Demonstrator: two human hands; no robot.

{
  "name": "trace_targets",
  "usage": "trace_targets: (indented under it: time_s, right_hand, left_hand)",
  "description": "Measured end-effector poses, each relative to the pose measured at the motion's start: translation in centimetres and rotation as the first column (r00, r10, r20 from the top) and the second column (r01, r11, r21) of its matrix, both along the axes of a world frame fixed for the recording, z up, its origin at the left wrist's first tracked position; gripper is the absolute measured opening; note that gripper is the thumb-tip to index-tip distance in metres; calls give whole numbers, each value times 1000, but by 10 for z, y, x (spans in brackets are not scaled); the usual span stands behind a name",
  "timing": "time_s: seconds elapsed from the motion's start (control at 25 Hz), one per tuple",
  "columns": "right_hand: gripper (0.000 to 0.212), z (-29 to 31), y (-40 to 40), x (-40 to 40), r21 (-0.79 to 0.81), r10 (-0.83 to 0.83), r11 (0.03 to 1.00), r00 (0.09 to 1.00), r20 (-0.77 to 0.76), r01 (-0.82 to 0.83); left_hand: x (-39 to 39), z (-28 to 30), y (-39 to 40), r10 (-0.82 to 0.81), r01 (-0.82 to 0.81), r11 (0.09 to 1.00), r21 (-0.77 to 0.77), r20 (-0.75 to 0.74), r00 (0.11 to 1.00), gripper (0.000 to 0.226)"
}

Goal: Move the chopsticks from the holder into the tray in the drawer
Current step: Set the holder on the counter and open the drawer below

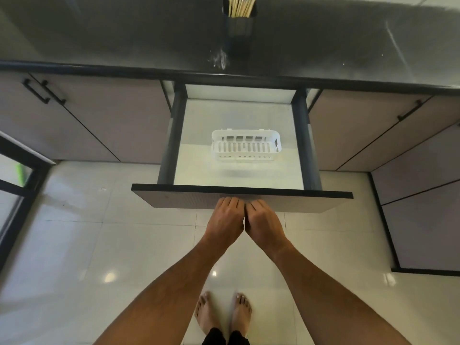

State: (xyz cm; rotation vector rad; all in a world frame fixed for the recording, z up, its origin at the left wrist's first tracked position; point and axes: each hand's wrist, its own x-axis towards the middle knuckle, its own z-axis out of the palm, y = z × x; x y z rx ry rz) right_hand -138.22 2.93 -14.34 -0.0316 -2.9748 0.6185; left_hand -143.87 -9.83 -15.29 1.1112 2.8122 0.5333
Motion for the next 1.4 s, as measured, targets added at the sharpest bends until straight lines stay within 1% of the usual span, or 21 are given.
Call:
trace_targets:
  time_s: [0.04,0.12,0.16,0.24,0.36,0.44,0.48,0.6,0.68,0.76,0.84,0.96,1.04,1.12,1.16,1.28,1.4]
  right_hand:
    - [20,12,3,-2,-1,7,1000,998,-63,-7]
    - [13,34,10,-12,14,25,1000,985,-168,-23]
    - [8,45,15,-19,27,29,999,978,-206,-24]
    - [1,62,26,-36,55,33,998,969,-245,-20]
    - [8,71,40,-62,86,-25,995,970,-242,47]
    - [12,67,55,-82,78,-89,991,968,-234,110]
    - [12,63,63,-94,69,-114,989,968,-225,133]
    - [19,47,86,-120,79,-188,976,969,-162,203]
    - [23,32,104,-144,40,-278,958,953,-121,285]
    - [26,16,124,-170,-51,-369,929,928,-57,366]
    - [29,-2,141,-192,-163,-444,882,896,23,441]
    - [28,-28,160,-215,-308,-518,767,826,222,564]
    - [27,-45,167,-222,-341,-514,713,788,340,612]
    - [27,-58,169,-226,-347,-501,685,760,414,641]
    - [27,-62,169,-226,-349,-501,677,753,427,648]
    - [23,-66,165,-223,-360,-521,661,748,411,659]
    - [25,-67,162,-216,-390,-528,630,739,419,671]
  left_hand:
    - [-6,12,0,-14,16,999,42,-43,999,14]
    - [-21,37,2,-36,49,993,104,-119,992,6]
    - [-30,48,5,-38,56,992,115,-149,988,4]
    - [-49,66,11,11,13,991,132,-177,984,2]
    - [-76,74,16,151,-123,972,200,-131,980,9]
    - [-96,68,19,221,-194,950,245,-87,971,11]
    - [-109,63,21,253,-232,942,243,-61,965,13]
    - [-139,45,17,335,-326,920,220,-7,942,15]
    - [-166,28,20,422,-434,875,216,101,901,13]
    - [-197,9,28,504,-563,802,199,278,818,13]
    - [-222,-10,39,564,-671,725,157,424,709,17]
    - [-246,-34,53,605,-771,633,72,576,551,29]
    - [-254,-48,56,601,-798,602,28,642,475,33]
    - [-257,-58,57,586,-809,587,17,681,440,34]
    - [-257,-60,57,578,-815,580,23,693,431,34]
    - [-260,-58,59,558,-826,562,41,718,416,35]
    - [-259,-56,61,556,-827,561,42,721,413,32]
